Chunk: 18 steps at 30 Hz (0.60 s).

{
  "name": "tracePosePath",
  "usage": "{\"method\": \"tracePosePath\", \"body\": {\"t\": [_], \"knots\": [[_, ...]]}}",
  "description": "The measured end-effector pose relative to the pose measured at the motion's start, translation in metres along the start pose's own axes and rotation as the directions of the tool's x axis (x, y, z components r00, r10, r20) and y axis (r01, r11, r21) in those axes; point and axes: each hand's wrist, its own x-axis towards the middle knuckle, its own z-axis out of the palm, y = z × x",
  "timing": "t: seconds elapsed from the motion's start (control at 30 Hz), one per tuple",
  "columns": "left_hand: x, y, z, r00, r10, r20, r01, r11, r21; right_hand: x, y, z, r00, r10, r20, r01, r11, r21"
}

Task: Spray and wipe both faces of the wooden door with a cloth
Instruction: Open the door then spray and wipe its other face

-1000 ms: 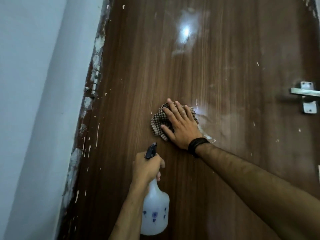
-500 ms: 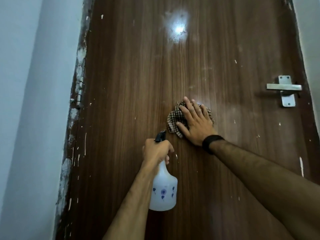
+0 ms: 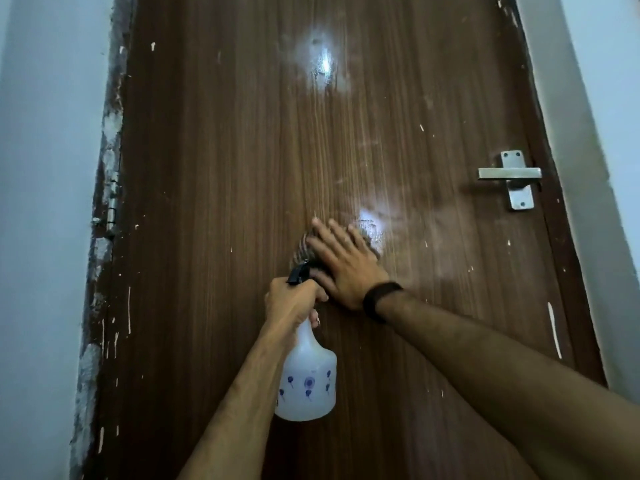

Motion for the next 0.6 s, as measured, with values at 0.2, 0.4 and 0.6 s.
{"method": "tracePosePath", "body": {"t": [0.2,0.4,0.6], "knots": [[0.004,0.022,0.0,0.998,0.062,-0.016,-0.062,0.998,-0.018,0.028,0.001,-0.013,0.988,0.141,-0.055,-0.138,0.989,0.059],[0.0,0.024,0.006,0.996,0.089,0.021,-0.089,0.996,0.002,-0.081,-0.023,0.035,0.997,-0.074,0.012,0.073,0.997,0.02],[-0.006,0.022,0.046,0.993,0.072,0.096,-0.07,0.997,-0.031,-0.045,0.058,-0.002,0.972,0.227,-0.066,-0.222,0.972,0.072]]}}
